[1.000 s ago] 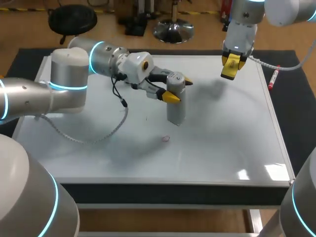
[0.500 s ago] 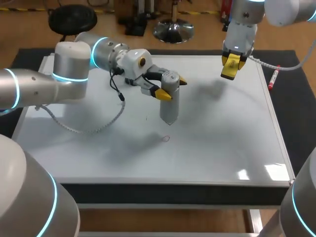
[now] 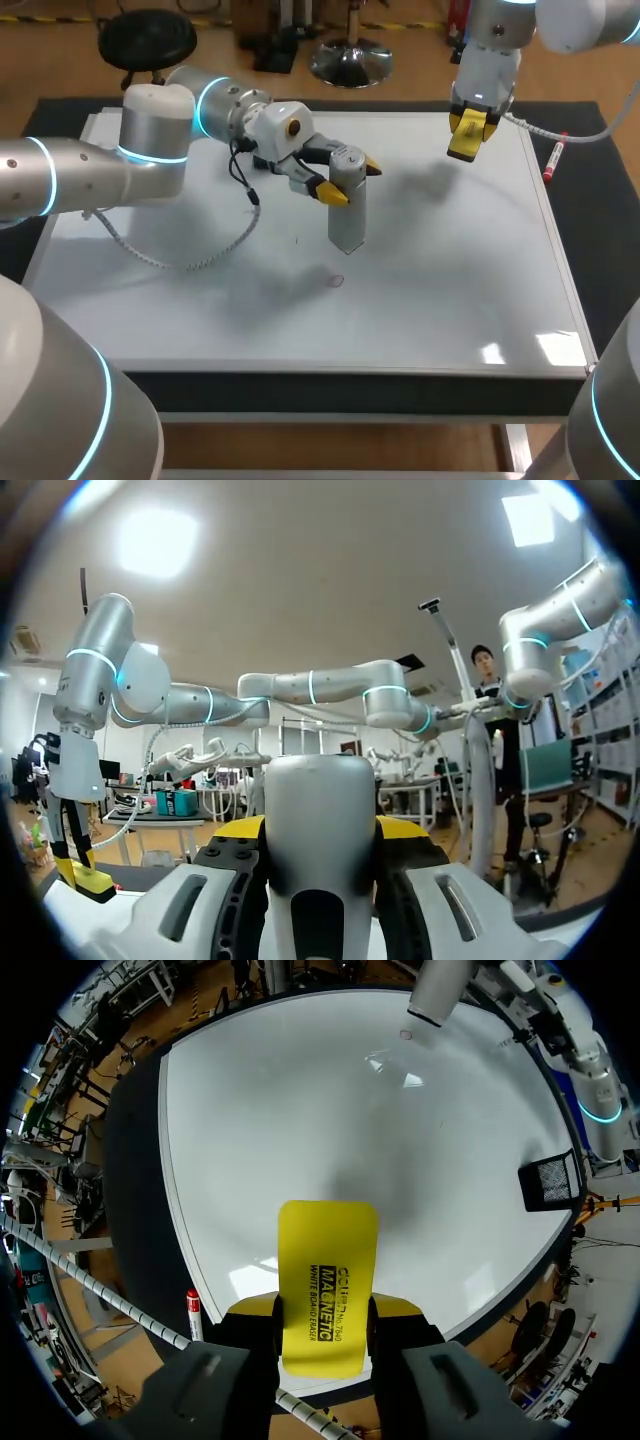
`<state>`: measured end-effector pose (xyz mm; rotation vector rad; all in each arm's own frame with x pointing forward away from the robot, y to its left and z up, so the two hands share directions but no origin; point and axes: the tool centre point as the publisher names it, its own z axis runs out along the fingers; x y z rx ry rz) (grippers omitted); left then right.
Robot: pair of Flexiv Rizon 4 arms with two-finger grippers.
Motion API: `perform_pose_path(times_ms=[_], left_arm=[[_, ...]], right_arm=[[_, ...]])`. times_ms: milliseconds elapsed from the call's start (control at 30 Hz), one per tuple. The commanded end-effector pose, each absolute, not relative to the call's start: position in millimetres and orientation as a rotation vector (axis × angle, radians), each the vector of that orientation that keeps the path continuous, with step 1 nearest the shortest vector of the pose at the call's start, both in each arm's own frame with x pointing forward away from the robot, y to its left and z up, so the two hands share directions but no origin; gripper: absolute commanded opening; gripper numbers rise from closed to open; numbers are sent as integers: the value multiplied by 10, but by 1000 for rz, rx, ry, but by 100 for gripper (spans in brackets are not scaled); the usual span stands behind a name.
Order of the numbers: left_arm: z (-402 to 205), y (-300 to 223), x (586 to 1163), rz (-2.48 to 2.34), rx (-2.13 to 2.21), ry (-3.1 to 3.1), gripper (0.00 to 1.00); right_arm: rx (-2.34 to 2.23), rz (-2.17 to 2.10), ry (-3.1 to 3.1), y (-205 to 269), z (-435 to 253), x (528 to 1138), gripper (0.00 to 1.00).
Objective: Pick up the inspection probe, press it on each red-marked spot on the whiteboard one by one, put down the probe, pick up the eraser, and wipe off all the red marks.
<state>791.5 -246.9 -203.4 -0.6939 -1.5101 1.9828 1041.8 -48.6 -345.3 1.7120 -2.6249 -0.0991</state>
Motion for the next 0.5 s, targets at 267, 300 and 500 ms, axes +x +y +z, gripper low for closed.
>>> perform_pose_path(times_ms=[267,300,500], left_arm=[[-2045,-2514,7955,1920,-721,-1485,0],[-2051,-2506,7932,1922,-720,-1484,0],[-2096,-2430,7765,1934,-710,-1469,0]], right_arm=[[1714,-95,-2623,-496,-3435,10412,0],[1714,-95,-2623,-496,-3435,10412,0],[1714,-95,-2623,-496,-3435,10412,0]])
